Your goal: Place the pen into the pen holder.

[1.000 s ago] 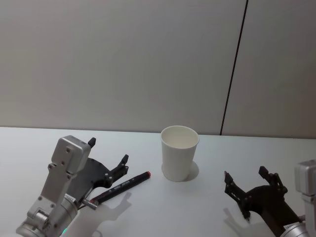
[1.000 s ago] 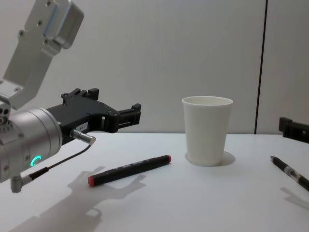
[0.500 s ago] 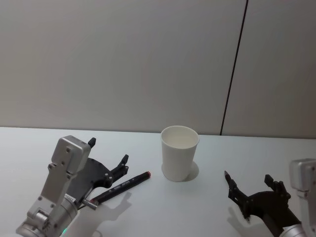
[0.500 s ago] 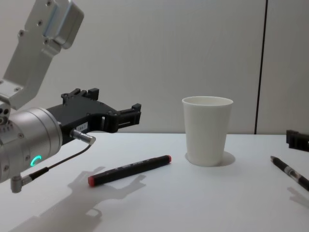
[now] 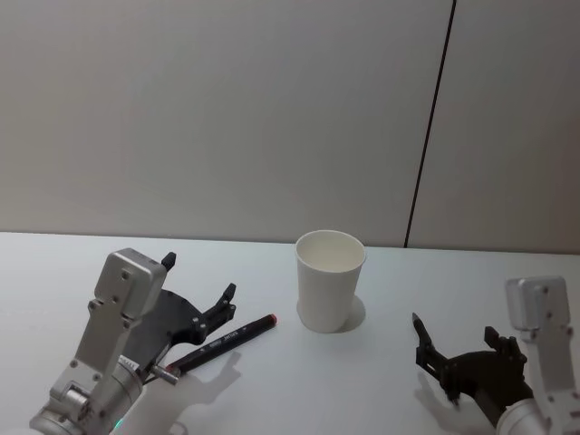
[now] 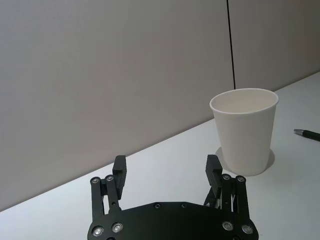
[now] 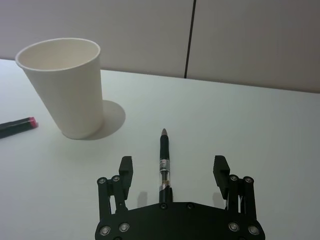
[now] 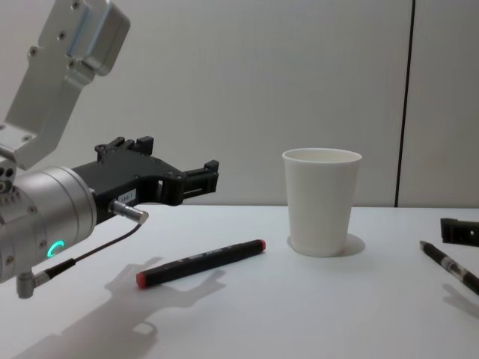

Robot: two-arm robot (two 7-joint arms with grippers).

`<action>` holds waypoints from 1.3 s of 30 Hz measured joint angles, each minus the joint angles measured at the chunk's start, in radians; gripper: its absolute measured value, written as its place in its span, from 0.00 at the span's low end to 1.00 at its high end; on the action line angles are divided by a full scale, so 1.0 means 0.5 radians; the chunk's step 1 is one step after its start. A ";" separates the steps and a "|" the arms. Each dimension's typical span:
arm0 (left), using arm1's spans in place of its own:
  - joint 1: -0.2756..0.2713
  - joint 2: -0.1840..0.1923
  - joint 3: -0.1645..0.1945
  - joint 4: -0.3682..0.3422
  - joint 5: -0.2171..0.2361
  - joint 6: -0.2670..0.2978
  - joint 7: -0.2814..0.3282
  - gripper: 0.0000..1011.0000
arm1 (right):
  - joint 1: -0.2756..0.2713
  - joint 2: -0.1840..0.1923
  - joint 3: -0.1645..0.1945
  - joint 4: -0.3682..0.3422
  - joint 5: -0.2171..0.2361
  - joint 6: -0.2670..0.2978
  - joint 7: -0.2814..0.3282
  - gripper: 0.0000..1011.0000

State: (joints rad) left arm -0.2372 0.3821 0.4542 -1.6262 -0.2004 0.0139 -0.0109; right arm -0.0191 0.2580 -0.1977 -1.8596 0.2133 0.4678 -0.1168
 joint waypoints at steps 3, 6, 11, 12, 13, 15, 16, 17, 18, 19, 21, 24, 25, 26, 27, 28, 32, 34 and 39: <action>0.000 0.000 0.000 0.000 0.000 0.000 0.000 0.99 | 0.030 -0.020 -0.006 0.018 -0.009 0.056 -0.016 0.99; 0.000 0.000 0.000 0.000 0.000 0.000 0.000 0.99 | 0.061 -0.037 -0.011 0.037 -0.017 0.109 -0.030 0.99; 0.000 0.000 0.000 0.000 0.000 0.000 0.000 0.99 | 0.115 -0.069 -0.021 0.079 -0.027 0.185 -0.045 0.99; 0.000 0.000 0.000 0.000 0.000 0.000 0.000 0.99 | 0.125 -0.074 -0.022 0.088 -0.028 0.195 -0.047 0.99; 0.000 0.000 0.000 0.000 0.000 0.000 0.000 0.99 | 0.140 -0.082 -0.025 0.102 -0.031 0.211 -0.049 0.99; 0.000 0.000 0.000 0.000 0.000 0.000 0.000 0.99 | 0.154 -0.090 -0.029 0.116 -0.033 0.229 -0.051 0.99; 0.000 0.000 0.000 0.000 0.000 0.000 0.000 0.99 | 0.161 -0.095 -0.030 0.123 -0.034 0.237 -0.052 0.99; 0.000 0.000 0.000 0.000 0.000 0.000 0.000 0.99 | 0.171 -0.100 -0.032 0.132 -0.036 0.244 -0.054 0.99; 0.000 0.000 0.000 0.000 0.000 0.000 0.000 0.99 | 0.184 -0.108 -0.035 0.145 -0.038 0.259 -0.055 0.99; 0.000 0.000 0.000 0.000 0.000 0.000 0.000 0.99 | 0.191 -0.112 -0.036 0.153 -0.039 0.268 -0.055 0.99; 0.000 0.000 0.000 0.000 0.000 0.000 0.000 0.99 | 0.211 -0.125 -0.040 0.176 -0.041 0.288 -0.057 0.99; 0.000 0.000 0.000 0.000 0.000 0.000 0.000 0.99 | 0.235 -0.142 -0.045 0.206 -0.044 0.309 -0.059 0.99; 0.000 0.000 0.000 0.000 0.000 0.000 0.000 0.99 | 0.241 -0.146 -0.045 0.213 -0.045 0.315 -0.060 0.99; 0.000 0.000 0.000 0.000 0.000 0.000 0.000 0.99 | 0.255 -0.156 -0.047 0.232 -0.048 0.325 -0.062 0.99; 0.000 0.000 0.000 0.000 0.000 0.000 0.000 0.99 | 0.260 -0.159 -0.048 0.239 -0.049 0.328 -0.063 0.99; 0.000 0.000 0.000 0.000 0.000 0.000 0.000 0.99 | 0.267 -0.164 -0.049 0.249 -0.051 0.333 -0.064 0.99; 0.000 0.000 0.000 0.000 0.000 0.000 0.000 0.99 | 0.296 -0.186 -0.053 0.296 -0.061 0.352 -0.074 0.99; 0.000 0.000 0.000 0.000 0.000 0.000 0.000 0.99 | 0.307 -0.193 -0.054 0.315 -0.065 0.356 -0.077 0.99; 0.000 0.000 0.000 0.000 0.000 0.000 0.000 0.99 | 0.331 -0.212 -0.057 0.359 -0.076 0.366 -0.082 0.99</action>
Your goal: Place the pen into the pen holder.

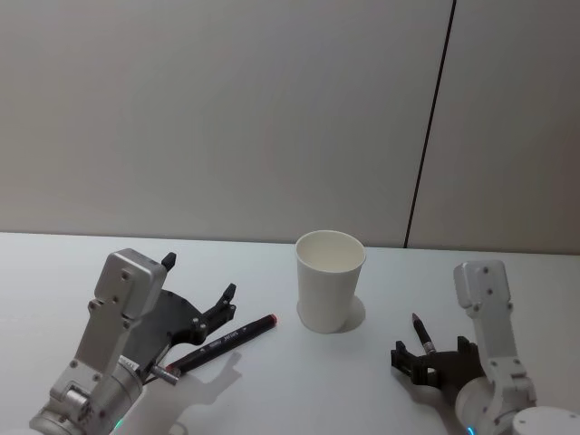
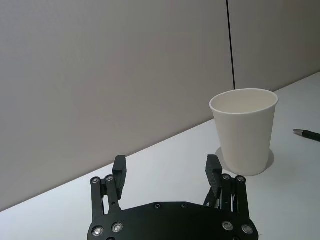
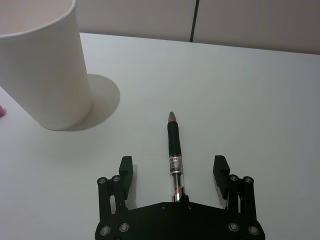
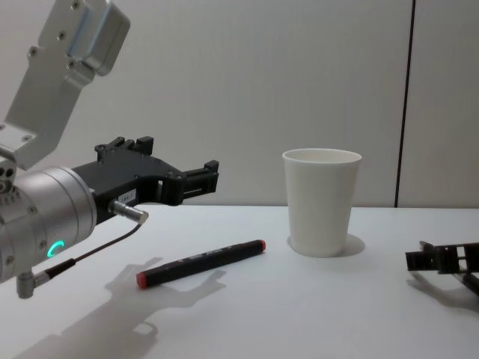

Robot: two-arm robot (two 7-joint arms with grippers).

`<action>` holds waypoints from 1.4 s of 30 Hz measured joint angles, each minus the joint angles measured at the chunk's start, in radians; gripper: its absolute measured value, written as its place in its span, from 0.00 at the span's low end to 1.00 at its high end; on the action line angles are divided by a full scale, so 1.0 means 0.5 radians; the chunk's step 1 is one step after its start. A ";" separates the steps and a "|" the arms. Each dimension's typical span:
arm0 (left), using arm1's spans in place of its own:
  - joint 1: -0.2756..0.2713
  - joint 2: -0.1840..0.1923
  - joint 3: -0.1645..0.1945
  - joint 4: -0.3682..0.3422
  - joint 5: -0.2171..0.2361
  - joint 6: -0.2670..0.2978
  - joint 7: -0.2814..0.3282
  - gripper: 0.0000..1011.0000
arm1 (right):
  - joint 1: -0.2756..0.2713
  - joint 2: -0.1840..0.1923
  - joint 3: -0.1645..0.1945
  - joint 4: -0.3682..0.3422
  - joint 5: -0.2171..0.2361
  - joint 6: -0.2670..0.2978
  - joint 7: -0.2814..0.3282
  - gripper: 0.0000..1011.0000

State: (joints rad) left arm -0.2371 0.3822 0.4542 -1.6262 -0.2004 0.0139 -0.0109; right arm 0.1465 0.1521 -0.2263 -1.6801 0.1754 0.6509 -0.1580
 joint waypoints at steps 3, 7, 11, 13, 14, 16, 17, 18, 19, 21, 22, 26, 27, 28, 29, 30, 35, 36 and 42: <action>0.000 0.000 0.000 0.000 0.000 0.000 0.000 0.99 | 0.017 -0.013 -0.002 0.030 -0.008 0.005 -0.003 0.99; 0.000 0.000 0.000 0.000 0.000 0.000 0.000 0.99 | 0.027 -0.020 -0.003 0.049 -0.012 0.007 -0.004 0.99; 0.000 0.000 0.000 0.000 0.000 0.000 0.000 0.99 | 0.039 -0.029 -0.004 0.067 -0.017 0.009 -0.006 0.99; 0.000 0.000 0.000 0.000 0.000 0.000 0.000 0.99 | 0.042 -0.031 -0.004 0.072 -0.018 0.010 -0.006 0.99; 0.000 0.000 0.000 0.000 0.000 0.000 0.000 0.99 | 0.044 -0.032 -0.004 0.076 -0.020 0.010 -0.006 0.99; 0.000 0.000 0.000 0.000 0.000 0.000 0.000 0.99 | 0.047 -0.035 -0.005 0.081 -0.021 0.011 -0.007 0.99; 0.000 0.000 0.000 0.000 0.000 0.000 0.000 0.99 | 0.049 -0.036 -0.005 0.083 -0.022 0.011 -0.007 0.99; 0.000 0.000 0.000 0.000 0.000 0.000 0.000 0.99 | 0.049 -0.036 -0.005 0.084 -0.022 0.011 -0.007 0.99; 0.000 0.000 0.000 0.000 0.000 0.000 0.000 0.99 | 0.050 -0.037 -0.005 0.086 -0.023 0.011 -0.007 0.99; 0.000 0.000 0.000 0.000 0.000 0.000 0.000 0.99 | 0.053 -0.039 -0.005 0.091 -0.024 0.012 -0.008 0.99; 0.000 0.000 0.000 0.000 0.000 0.000 0.000 0.99 | 0.053 -0.039 -0.005 0.091 -0.024 0.012 -0.008 0.99; 0.000 0.000 0.000 0.000 0.000 0.000 0.000 0.99 | 0.056 -0.041 -0.006 0.096 -0.026 0.013 -0.008 0.99; 0.000 0.000 0.000 0.000 0.000 0.000 0.000 0.99 | 0.056 -0.042 -0.006 0.097 -0.026 0.014 -0.008 0.99; 0.000 0.000 0.000 0.000 0.000 0.000 0.000 0.99 | 0.057 -0.042 -0.006 0.098 -0.026 0.014 -0.009 0.99; 0.000 0.000 0.000 0.000 0.000 0.000 0.000 0.99 | 0.057 -0.042 -0.006 0.099 -0.026 0.014 -0.009 0.99; 0.000 0.000 0.000 0.000 0.000 0.000 0.000 0.99 | 0.057 -0.043 -0.007 0.099 -0.026 0.014 -0.009 0.98; 0.000 0.000 0.000 0.000 0.000 0.000 0.000 0.99 | 0.059 -0.045 -0.008 0.102 -0.026 0.015 -0.008 0.89; 0.000 0.000 0.000 0.000 0.000 0.000 0.000 0.99 | 0.059 -0.045 -0.008 0.102 -0.026 0.015 -0.008 0.84; 0.000 0.000 0.000 0.000 0.000 0.000 0.000 0.99 | 0.060 -0.046 -0.008 0.104 -0.027 0.015 -0.008 0.72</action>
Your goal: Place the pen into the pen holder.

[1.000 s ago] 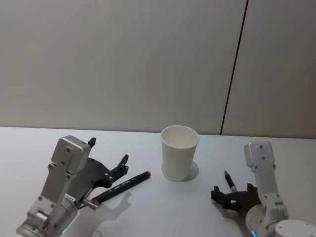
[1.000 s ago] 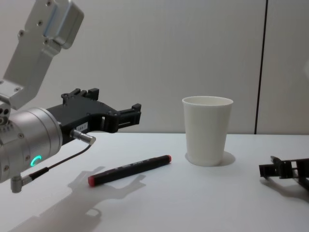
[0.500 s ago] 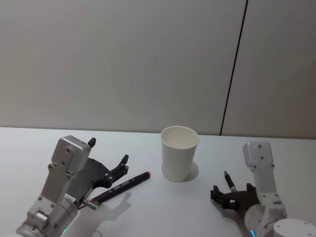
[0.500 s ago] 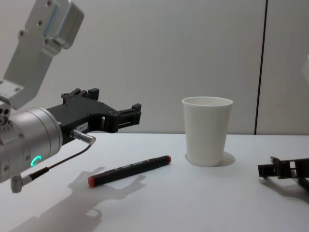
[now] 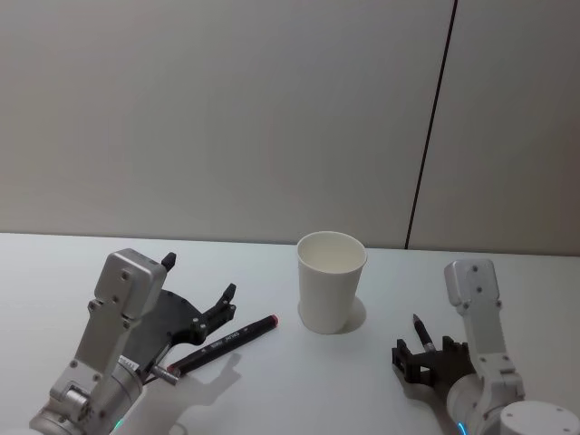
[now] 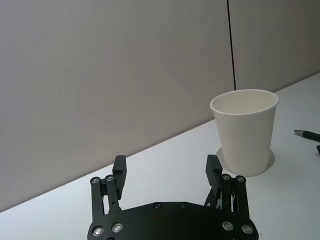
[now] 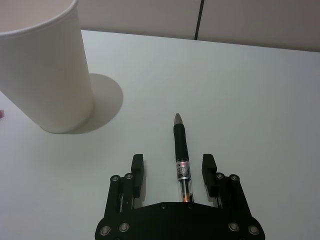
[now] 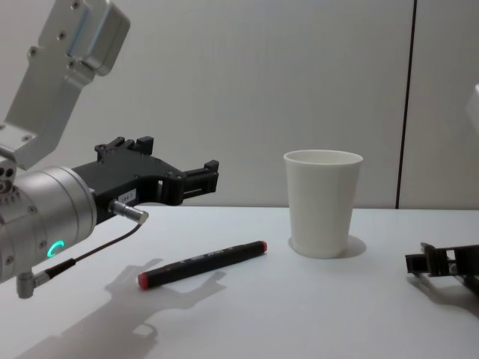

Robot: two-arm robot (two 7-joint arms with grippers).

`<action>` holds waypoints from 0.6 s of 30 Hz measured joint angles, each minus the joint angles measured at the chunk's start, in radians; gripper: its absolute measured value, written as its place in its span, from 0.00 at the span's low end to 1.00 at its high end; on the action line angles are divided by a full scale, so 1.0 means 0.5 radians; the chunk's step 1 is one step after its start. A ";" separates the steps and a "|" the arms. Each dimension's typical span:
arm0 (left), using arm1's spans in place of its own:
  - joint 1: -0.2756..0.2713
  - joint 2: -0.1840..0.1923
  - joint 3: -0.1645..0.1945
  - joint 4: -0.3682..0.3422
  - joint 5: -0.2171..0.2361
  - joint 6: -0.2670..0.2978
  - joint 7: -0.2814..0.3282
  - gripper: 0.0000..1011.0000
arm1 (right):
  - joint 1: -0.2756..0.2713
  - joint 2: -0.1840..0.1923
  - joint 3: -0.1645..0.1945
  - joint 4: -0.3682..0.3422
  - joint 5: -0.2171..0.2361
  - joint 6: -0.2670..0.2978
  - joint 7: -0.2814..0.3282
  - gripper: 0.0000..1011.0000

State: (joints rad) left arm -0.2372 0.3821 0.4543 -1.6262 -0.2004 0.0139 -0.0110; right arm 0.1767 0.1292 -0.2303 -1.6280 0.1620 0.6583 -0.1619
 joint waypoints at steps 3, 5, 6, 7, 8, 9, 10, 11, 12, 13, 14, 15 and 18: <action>0.000 0.000 0.000 0.000 0.000 0.000 0.000 0.99 | 0.001 0.000 0.000 0.001 0.000 0.000 0.000 0.69; 0.000 0.000 0.000 0.000 0.000 0.000 0.000 0.99 | 0.001 0.000 0.000 0.001 0.000 0.000 0.000 0.66; 0.000 0.000 0.000 0.000 0.000 0.000 0.000 0.99 | 0.001 0.000 0.001 0.002 -0.001 0.000 0.000 0.65; 0.000 0.000 0.000 0.000 0.000 0.000 0.000 0.99 | 0.001 0.000 0.001 0.002 -0.001 0.000 0.000 0.65; 0.000 0.000 0.000 0.000 0.000 0.000 0.000 0.99 | 0.001 0.000 0.001 0.002 -0.001 0.000 0.000 0.64; 0.000 0.000 0.000 0.000 0.000 0.000 0.000 0.99 | 0.001 0.000 0.001 0.003 -0.001 0.000 0.000 0.64; 0.000 0.000 0.000 0.000 0.000 0.000 0.000 0.99 | 0.001 0.000 0.001 0.003 -0.001 0.000 0.000 0.63; 0.000 0.000 0.000 0.000 0.000 0.000 0.000 0.99 | 0.001 0.000 0.001 0.003 -0.001 0.000 0.000 0.62; 0.000 0.000 0.000 0.000 0.000 0.000 0.000 0.99 | 0.001 0.000 0.001 0.003 -0.002 0.000 0.000 0.62; 0.000 0.000 0.000 0.000 0.000 0.000 0.000 0.99 | 0.001 0.000 0.002 0.003 -0.002 0.000 -0.001 0.62; 0.000 0.000 0.000 0.000 0.000 0.000 0.000 0.99 | 0.001 0.000 0.002 0.004 -0.002 0.000 0.000 0.60; 0.000 0.000 0.000 0.000 0.000 0.000 0.000 0.99 | 0.001 0.000 0.002 0.004 -0.002 0.000 0.000 0.60; 0.000 0.000 0.000 0.000 0.000 0.000 0.000 0.99 | 0.001 -0.002 0.004 0.004 -0.002 0.000 0.000 0.58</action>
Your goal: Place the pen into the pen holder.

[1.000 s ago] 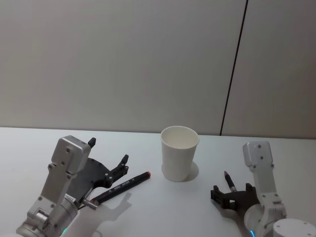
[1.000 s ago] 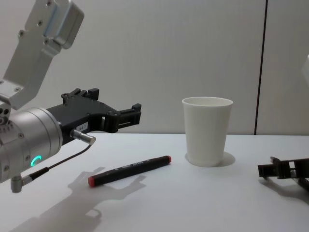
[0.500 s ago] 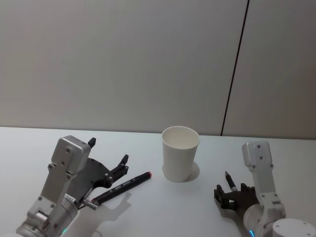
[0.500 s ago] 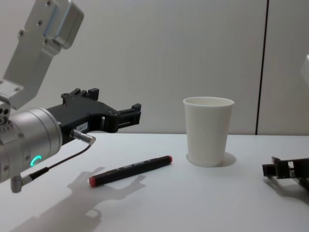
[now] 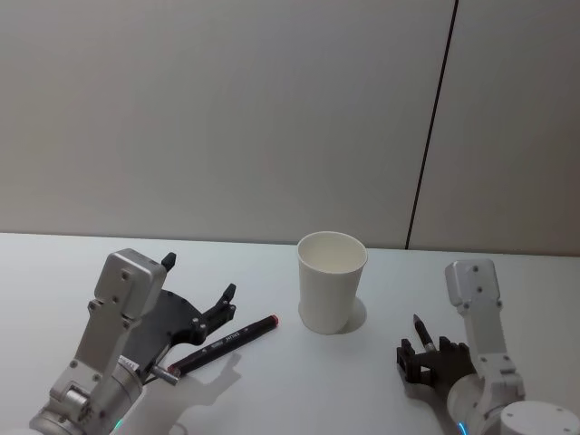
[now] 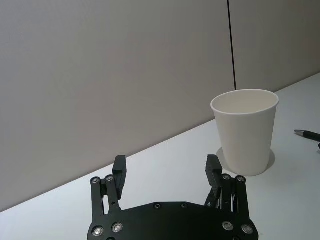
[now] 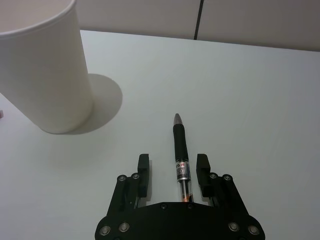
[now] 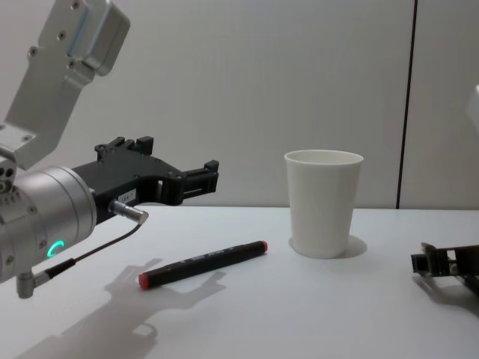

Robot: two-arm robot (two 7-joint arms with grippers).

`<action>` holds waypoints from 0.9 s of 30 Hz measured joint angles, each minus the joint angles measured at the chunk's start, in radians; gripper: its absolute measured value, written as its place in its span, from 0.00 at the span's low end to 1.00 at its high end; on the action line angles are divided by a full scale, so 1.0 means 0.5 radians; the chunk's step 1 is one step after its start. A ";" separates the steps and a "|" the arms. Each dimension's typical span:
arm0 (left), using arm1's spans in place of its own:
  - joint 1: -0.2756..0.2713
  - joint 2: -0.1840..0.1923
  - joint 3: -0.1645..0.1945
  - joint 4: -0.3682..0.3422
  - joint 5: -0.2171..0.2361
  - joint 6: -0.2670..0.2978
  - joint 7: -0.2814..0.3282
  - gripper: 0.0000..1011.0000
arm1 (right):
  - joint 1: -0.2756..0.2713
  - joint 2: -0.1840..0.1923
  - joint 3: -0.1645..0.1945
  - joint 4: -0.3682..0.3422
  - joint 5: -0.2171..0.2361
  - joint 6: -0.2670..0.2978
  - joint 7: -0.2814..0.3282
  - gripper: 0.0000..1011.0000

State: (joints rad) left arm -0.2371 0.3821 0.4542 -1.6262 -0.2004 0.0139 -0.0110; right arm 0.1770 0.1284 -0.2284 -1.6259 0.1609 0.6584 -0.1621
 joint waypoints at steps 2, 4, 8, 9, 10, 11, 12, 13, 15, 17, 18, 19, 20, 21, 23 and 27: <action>0.000 0.000 0.000 0.000 0.000 0.000 0.000 0.99 | -0.001 -0.006 0.006 0.001 0.000 0.000 -0.001 0.56; 0.000 0.000 0.000 0.000 0.000 0.000 0.000 0.99 | -0.002 -0.015 0.015 0.002 0.000 0.001 -0.007 0.55; 0.000 0.000 0.000 0.000 0.000 0.000 0.000 0.99 | -0.002 -0.028 0.028 0.004 0.001 0.003 -0.014 0.53; 0.000 0.000 0.000 0.000 0.000 0.000 0.000 0.99 | -0.003 -0.033 0.033 0.004 0.003 0.004 -0.017 0.51; 0.000 0.000 0.000 0.000 0.000 0.000 0.000 0.99 | -0.003 -0.035 0.036 0.005 0.003 0.005 -0.019 0.51; 0.000 0.000 0.000 0.000 0.000 0.000 0.000 0.99 | -0.003 -0.039 0.040 0.005 0.005 0.006 -0.021 0.51; 0.000 0.000 0.000 0.000 0.000 0.000 0.000 0.99 | -0.003 -0.041 0.042 0.005 0.006 0.006 -0.023 0.49; 0.000 0.000 0.000 0.000 0.000 0.000 0.000 0.99 | -0.003 -0.043 0.044 0.005 0.007 0.006 -0.025 0.49; 0.000 0.000 0.000 0.000 0.000 0.000 0.000 0.99 | -0.003 -0.047 0.049 0.006 0.010 0.007 -0.027 0.48; 0.000 0.000 0.000 0.000 0.000 0.000 0.000 0.99 | -0.003 -0.051 0.053 0.006 0.012 0.008 -0.029 0.46; 0.000 0.000 0.000 0.000 0.000 0.000 0.000 0.99 | -0.003 -0.052 0.054 0.007 0.012 0.008 -0.030 0.46; 0.000 0.000 0.000 0.000 0.000 0.000 0.000 0.99 | -0.003 -0.053 0.055 0.007 0.012 0.008 -0.031 0.45; 0.000 0.000 0.000 0.000 0.000 0.000 0.000 0.99 | -0.004 -0.054 0.056 0.007 0.013 0.008 -0.031 0.44; 0.000 0.000 0.000 0.000 0.000 0.000 0.000 0.99 | -0.004 -0.055 0.057 0.007 0.014 0.009 -0.033 0.44; 0.000 0.000 0.000 0.000 0.000 0.000 0.000 0.99 | -0.003 -0.057 0.059 0.008 0.015 0.009 -0.034 0.43; 0.000 0.000 0.000 0.000 0.000 0.000 0.000 0.99 | -0.004 -0.060 0.063 0.009 0.016 0.010 -0.036 0.39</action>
State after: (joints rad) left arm -0.2371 0.3821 0.4542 -1.6262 -0.2004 0.0139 -0.0109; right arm 0.1752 0.0981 -0.1969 -1.6216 0.1690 0.6635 -0.1802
